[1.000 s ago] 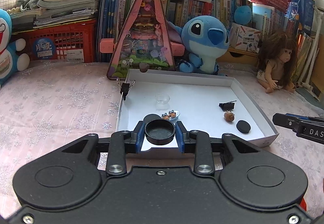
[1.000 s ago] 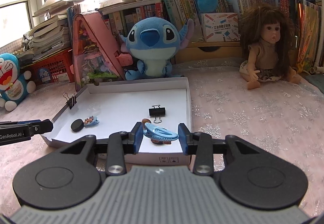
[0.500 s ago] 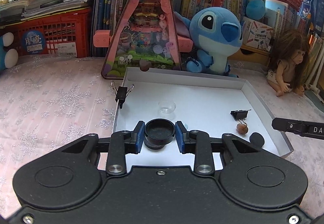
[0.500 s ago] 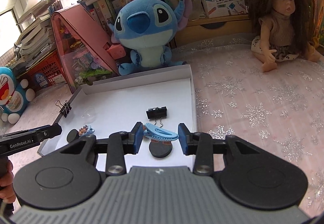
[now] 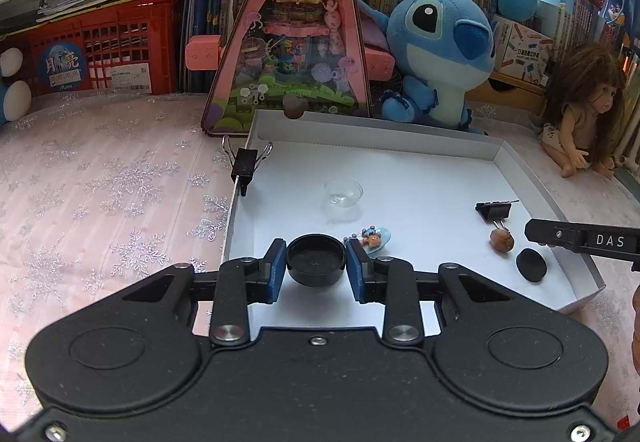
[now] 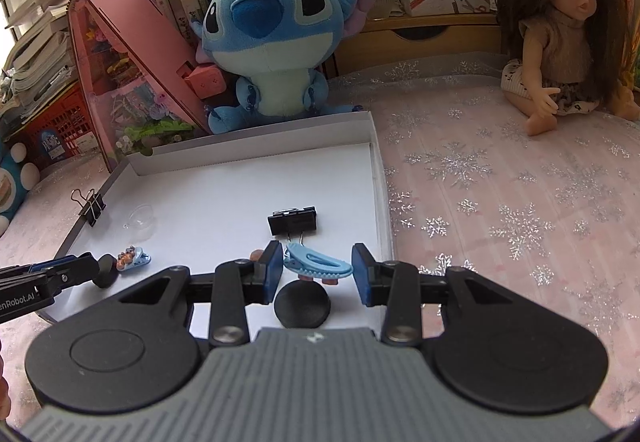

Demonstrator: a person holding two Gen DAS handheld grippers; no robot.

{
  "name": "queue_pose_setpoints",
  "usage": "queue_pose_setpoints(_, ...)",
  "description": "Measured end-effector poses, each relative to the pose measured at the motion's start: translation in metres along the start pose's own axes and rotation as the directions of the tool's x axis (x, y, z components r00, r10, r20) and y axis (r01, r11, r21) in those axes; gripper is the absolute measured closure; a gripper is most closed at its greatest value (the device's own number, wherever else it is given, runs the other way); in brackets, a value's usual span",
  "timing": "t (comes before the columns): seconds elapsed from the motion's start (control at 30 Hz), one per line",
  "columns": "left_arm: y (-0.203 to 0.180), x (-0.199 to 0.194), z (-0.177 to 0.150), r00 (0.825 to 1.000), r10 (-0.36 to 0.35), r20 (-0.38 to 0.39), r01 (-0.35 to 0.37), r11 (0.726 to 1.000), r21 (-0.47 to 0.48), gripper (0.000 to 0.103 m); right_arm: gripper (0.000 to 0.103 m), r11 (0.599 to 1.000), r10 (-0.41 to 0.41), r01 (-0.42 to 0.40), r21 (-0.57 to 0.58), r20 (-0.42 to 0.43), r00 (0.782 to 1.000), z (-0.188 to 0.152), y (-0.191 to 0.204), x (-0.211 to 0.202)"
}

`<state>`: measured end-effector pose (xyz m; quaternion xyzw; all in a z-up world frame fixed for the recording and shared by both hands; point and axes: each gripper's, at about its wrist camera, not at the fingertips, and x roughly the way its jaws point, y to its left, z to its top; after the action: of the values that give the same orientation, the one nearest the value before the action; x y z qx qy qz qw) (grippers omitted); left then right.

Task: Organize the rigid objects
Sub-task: 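Carry the black cap and blue hair clip over the white tray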

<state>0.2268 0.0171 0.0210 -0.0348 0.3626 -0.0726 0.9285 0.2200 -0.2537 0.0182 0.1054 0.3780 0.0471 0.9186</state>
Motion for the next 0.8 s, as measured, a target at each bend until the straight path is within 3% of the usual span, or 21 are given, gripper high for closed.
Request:
queue_pose_setpoints(0.7, -0.001, 0.011, -0.005, 1.0, 0.009, -0.006, -0.009, 1.0, 0.007, 0.072, 0.057, 0.998, -0.02, 0.021, -0.063, 0.007, 1.0, -0.002, 0.009, 0.012)
queue_pose_setpoints(0.8, -0.003, 0.009, -0.005, 1.0, 0.014, -0.007, -0.014, 1.0, 0.013, 0.062, 0.049, 0.998, -0.018, 0.019, -0.059, 0.012, 1.0, -0.003, 0.009, 0.011)
